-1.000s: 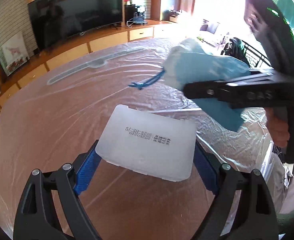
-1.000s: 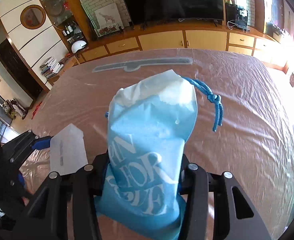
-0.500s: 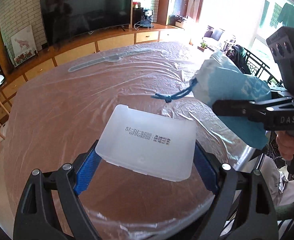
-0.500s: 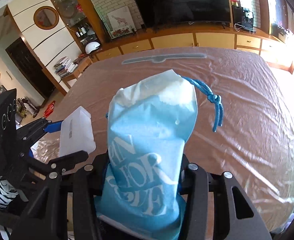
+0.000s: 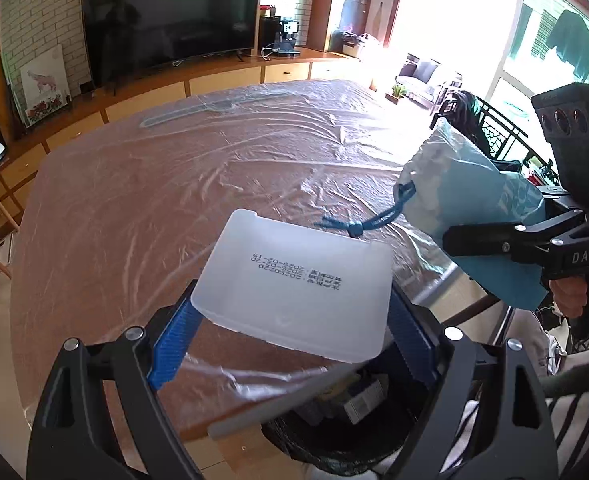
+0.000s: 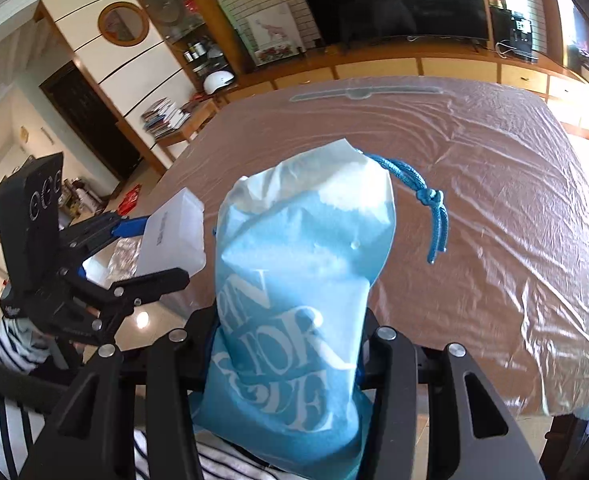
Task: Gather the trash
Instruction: 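Carry the white box and blue bag over the black trash bin with both tools, then open both tools to drop the white box and blue bag into the bin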
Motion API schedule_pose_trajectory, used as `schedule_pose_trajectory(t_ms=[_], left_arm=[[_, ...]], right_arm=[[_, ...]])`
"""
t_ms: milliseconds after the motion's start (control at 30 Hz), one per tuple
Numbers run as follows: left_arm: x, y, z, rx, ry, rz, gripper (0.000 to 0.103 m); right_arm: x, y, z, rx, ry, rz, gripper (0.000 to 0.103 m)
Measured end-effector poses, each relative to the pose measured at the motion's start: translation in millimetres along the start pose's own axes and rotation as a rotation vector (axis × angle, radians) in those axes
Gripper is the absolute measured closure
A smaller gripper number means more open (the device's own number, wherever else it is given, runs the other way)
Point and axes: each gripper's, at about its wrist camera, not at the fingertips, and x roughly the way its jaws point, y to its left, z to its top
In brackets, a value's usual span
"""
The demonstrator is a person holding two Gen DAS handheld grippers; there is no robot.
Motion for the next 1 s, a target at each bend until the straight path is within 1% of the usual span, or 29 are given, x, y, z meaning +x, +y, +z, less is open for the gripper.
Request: schedule_pose_trajectory(t_ms=[267,400,633,767,1000], left_arm=[[-14,-17,-21,0.03,-0.003,-0.048,0.015],[-18,-29,-33,0.053,0.018,-0.07,0.015],[-24,-50,-56,0.1,0.058,-0.091,0.015],[-20,-56,-69,0.101,0.094,-0.103,0.015],[1,-56,-92,0.084,0.169,-0.099,0.015]], right_arm=[[-10,7,-29,-0.021,0.044,0.064,0.056],[-10,13,-47,-0.025,0.084,0.092,0.056],[-10,20,-70,-0.051,0.153,0.101,0.056],[-7,24,-82,-0.056,0.193,0.114,0.056],[12,25,-102,-0.062,0.274,0.111,0.056]])
